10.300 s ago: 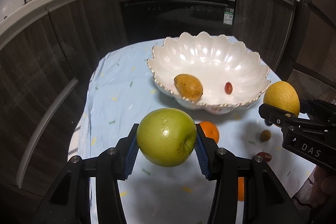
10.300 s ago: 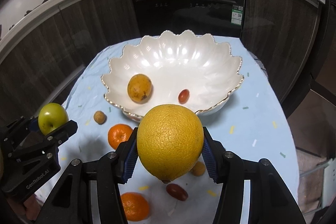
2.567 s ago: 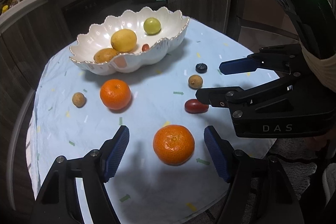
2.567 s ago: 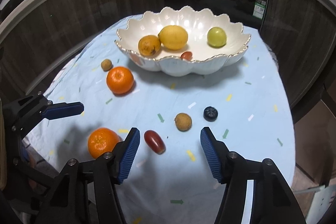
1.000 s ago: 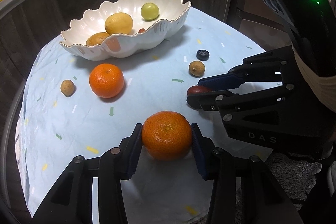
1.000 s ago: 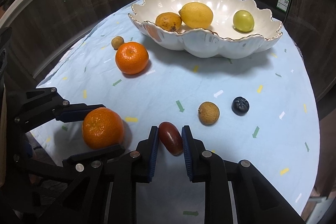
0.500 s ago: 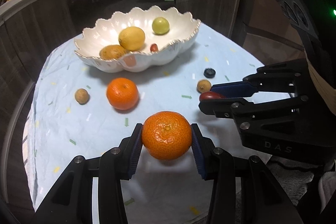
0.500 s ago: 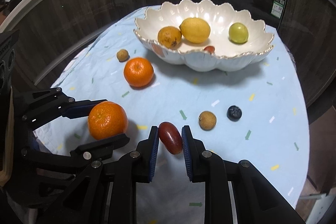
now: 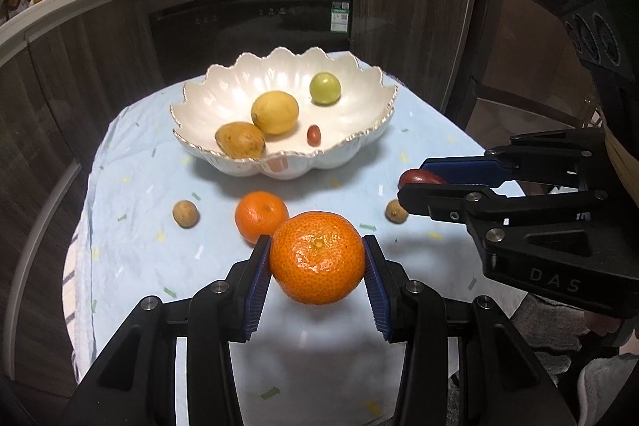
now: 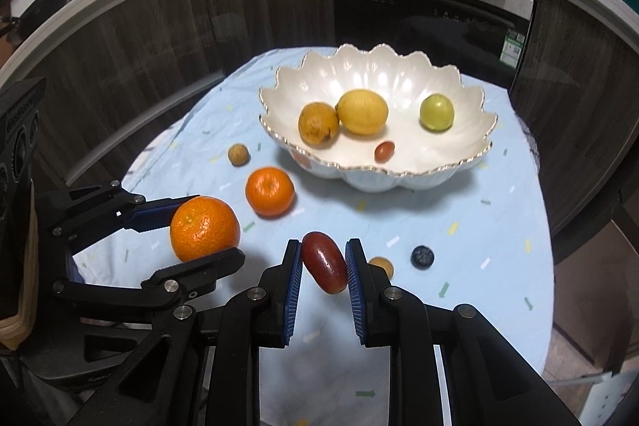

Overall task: Organize fruits
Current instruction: 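Carry the mandarin and red date over the bowl with both tools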

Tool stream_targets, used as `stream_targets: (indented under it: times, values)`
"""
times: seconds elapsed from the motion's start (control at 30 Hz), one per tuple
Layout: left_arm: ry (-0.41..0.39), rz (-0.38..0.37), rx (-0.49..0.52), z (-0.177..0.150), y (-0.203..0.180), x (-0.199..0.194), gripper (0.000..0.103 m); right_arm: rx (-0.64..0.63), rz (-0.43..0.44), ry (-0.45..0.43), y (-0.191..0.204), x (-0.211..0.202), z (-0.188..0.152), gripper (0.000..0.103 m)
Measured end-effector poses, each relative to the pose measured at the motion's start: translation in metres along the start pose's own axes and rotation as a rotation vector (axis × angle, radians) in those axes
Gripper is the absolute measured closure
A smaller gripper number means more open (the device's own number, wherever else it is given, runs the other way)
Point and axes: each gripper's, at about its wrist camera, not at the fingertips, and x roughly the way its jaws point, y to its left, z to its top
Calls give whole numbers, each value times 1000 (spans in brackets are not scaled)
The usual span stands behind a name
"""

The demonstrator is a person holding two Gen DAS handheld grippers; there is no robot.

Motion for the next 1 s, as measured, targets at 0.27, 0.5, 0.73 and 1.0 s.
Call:
stream_targets:
  times: [0.27, 0.5, 0.73, 1.0]
  values:
    - [-22, 16, -26, 15, 8, -8, 59, 20, -20, -35, -1, -10, 13, 79]
    - [-47, 23, -39, 33, 13, -10, 59, 49, -31, -69, -7, -17, 26, 79]
    - [-72, 45, -43, 54, 20, -9, 59, 70, -55, -101, -15, -21, 40, 79]
    - [-84, 59, -52, 73, 28, -2, 59, 102, -80, -128, -26, -19, 56, 79]
